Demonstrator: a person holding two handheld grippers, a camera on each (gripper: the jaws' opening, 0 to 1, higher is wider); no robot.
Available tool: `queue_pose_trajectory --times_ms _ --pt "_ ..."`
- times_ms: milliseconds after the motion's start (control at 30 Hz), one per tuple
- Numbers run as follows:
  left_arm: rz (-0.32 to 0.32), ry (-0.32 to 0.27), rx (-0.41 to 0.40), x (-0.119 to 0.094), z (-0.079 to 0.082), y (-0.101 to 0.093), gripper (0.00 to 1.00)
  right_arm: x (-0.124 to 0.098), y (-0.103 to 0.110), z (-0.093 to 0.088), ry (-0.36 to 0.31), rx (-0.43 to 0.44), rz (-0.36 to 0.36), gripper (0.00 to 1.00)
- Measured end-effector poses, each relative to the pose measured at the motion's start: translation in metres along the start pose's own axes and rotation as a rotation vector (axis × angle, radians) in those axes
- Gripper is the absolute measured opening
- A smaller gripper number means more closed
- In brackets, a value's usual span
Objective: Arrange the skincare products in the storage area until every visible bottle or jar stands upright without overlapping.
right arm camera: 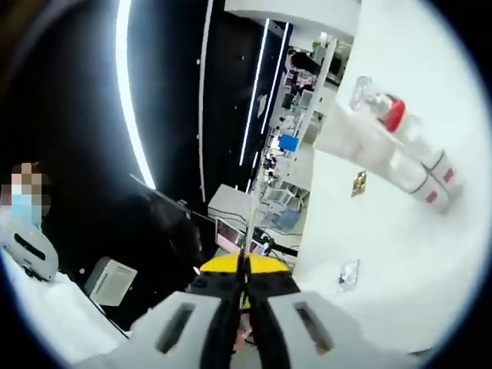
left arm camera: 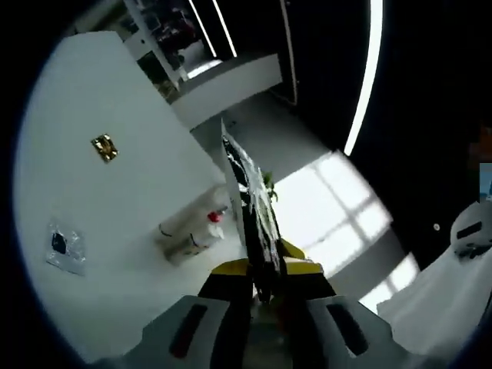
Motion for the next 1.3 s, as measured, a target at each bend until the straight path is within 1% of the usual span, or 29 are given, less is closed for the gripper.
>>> queue_pose_trajectory --times_ms 67,167,200,267,333,433,633,733,867,900,1067,1133,1300 --pt "0.026 -0.001 -0.023 0.001 -0.001 0.005 0.02 0.001 -0.006 -0.001 0.019 -0.073 -0.016 0.03" --pt "0.035 -0.009 -0.03 0.003 -0.003 0.008 0.0 0.002 -0.011 0.0 0.048 -0.151 -0.032 0.07" --pt "0.035 -0.01 -0.032 0.004 -0.003 0.008 0.0 0.001 -0.013 0.0 0.064 -0.215 -0.038 0.09" --pt "0.04 -0.011 -0.037 0.005 -0.005 0.011 0.0 0.0 -0.016 -0.002 0.103 -0.268 -0.049 0.12" --pt "0.046 -0.006 -0.04 0.007 -0.006 0.013 0.0 -0.001 -0.016 -0.003 0.116 -0.288 -0.038 0.17" --pt "0.055 -0.005 -0.045 0.01 -0.007 0.017 0.0 -0.002 -0.015 -0.004 0.137 -0.293 -0.021 0.27" --pt "0.087 -0.028 -0.072 0.012 -0.006 0.029 0.0 -0.005 -0.019 -0.007 0.181 -0.379 -0.006 0.37" --pt "0.11 -0.03 -0.081 0.014 -0.005 0.039 0.0 -0.006 -0.023 -0.008 0.194 -0.442 -0.015 0.46" --pt "0.14 -0.015 -0.082 0.016 -0.007 0.051 0.0 -0.009 -0.026 -0.01 0.209 -0.472 -0.026 0.59" --pt "0.144 -0.014 -0.082 0.016 -0.007 0.054 0.0 -0.011 -0.027 -0.009 0.212 -0.495 -0.032 0.61" --pt "0.165 0.0 -0.11 0.02 -0.011 0.068 0.0 -0.016 -0.033 -0.009 0.237 -0.539 -0.056 0.64" --pt "0.178 0.007 -0.116 0.021 -0.014 0.074 0.0 -0.018 -0.036 -0.008 0.239 -0.565 -0.067 0.66" --pt "0.213 0.027 -0.127 0.025 -0.02 0.088 0.0 -0.023 -0.041 -0.005 0.246 -0.596 -0.091 0.73"
Point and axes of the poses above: the point that each gripper's makers call its tool centre point, and the gripper's own axes: x roughly forward along the fingers, y roughly to its left, z roughly out of its top, the point moved 3 cm from there along -x, roughly backward along the fingers, and after that the axes turned 8 degrees about -y, right-handed, at the moved point
